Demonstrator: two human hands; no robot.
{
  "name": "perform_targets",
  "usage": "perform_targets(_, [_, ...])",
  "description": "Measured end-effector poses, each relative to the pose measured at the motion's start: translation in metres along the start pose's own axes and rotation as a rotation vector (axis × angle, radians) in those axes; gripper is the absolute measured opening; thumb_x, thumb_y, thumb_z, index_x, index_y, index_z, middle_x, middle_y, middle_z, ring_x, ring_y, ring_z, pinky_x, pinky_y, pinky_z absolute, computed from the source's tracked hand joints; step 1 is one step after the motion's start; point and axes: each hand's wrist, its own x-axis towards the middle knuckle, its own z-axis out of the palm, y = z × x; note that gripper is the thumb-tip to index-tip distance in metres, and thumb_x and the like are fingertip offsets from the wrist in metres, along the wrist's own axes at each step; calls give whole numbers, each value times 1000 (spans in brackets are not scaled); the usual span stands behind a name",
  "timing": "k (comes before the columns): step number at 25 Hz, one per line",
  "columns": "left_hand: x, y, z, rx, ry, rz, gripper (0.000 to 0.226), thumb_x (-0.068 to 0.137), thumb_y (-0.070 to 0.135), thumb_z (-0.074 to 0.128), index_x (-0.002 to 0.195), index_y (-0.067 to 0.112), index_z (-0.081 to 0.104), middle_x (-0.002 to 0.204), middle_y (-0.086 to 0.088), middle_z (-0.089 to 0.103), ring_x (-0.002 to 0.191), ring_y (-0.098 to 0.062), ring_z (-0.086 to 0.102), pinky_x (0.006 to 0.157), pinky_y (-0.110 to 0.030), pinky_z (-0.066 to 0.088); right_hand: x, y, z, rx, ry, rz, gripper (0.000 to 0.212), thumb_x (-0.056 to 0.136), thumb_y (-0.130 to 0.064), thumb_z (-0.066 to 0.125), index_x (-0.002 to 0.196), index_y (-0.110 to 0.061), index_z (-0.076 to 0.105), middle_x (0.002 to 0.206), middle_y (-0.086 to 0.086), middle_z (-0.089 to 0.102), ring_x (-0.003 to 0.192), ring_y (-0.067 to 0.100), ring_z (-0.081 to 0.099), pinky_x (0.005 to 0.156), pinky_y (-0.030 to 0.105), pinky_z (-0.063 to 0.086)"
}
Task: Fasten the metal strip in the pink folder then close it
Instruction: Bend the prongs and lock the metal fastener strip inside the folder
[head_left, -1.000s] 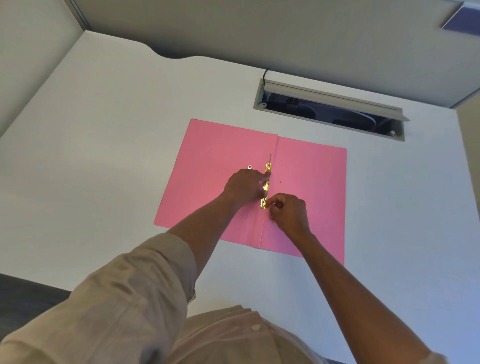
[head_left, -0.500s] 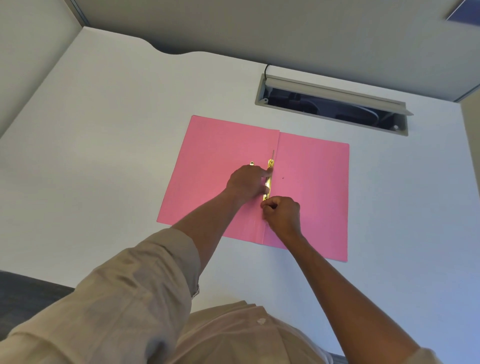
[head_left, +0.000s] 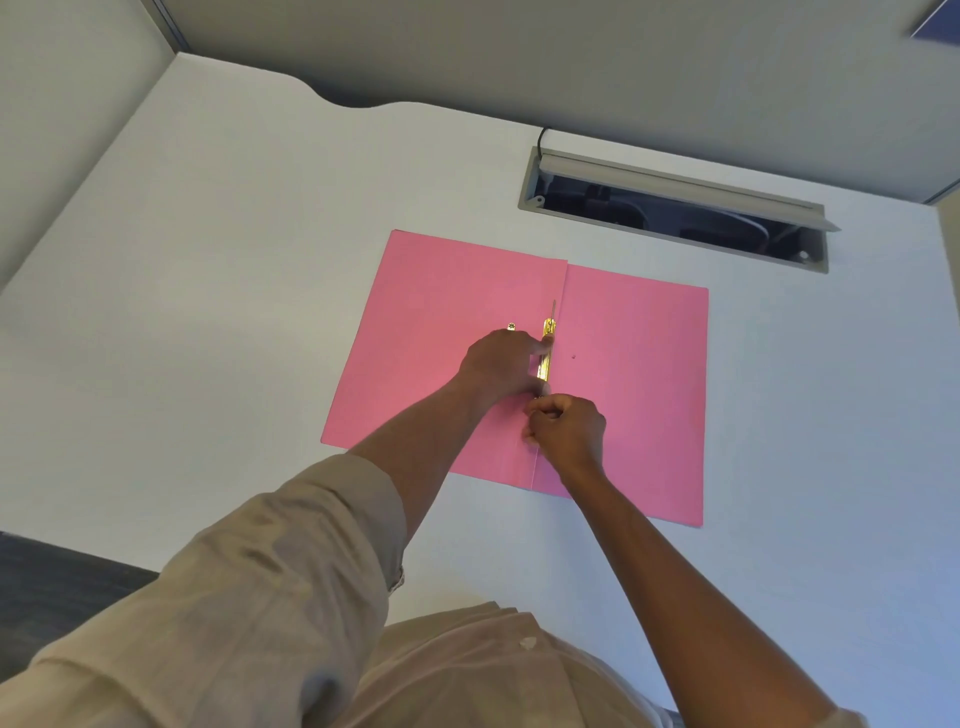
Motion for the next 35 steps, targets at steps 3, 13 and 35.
perform_targets(3, [1, 0, 0, -10, 10, 1, 75, 69, 49, 81, 138, 35, 55, 112, -3, 71, 108, -27, 61, 85, -41, 56, -5, 6, -4, 23, 103, -30, 22, 85, -3, 54, 82, -17, 71, 68, 5, 73, 51, 12, 69, 53, 22, 57])
perform_targets(13, [2, -1, 1, -18, 5, 9, 75, 70, 47, 81, 139, 35, 53, 109, -2, 71, 105, -26, 62, 84, -38, 55, -2, 13, -5, -329, 124, -296, 29, 87, -2, 54, 98, -12, 78, 92, 8, 74, 77, 23, 63, 70, 28, 49])
perform_targets(35, [2, -5, 5, -4, 37, 57, 74, 76, 44, 78, 144, 32, 49, 111, -1, 70, 107, -26, 62, 83, -37, 54, -12, 24, 0, -6, 135, 68, 13, 85, -18, 67, 75, -14, 60, 59, -1, 68, 48, 16, 67, 53, 25, 53])
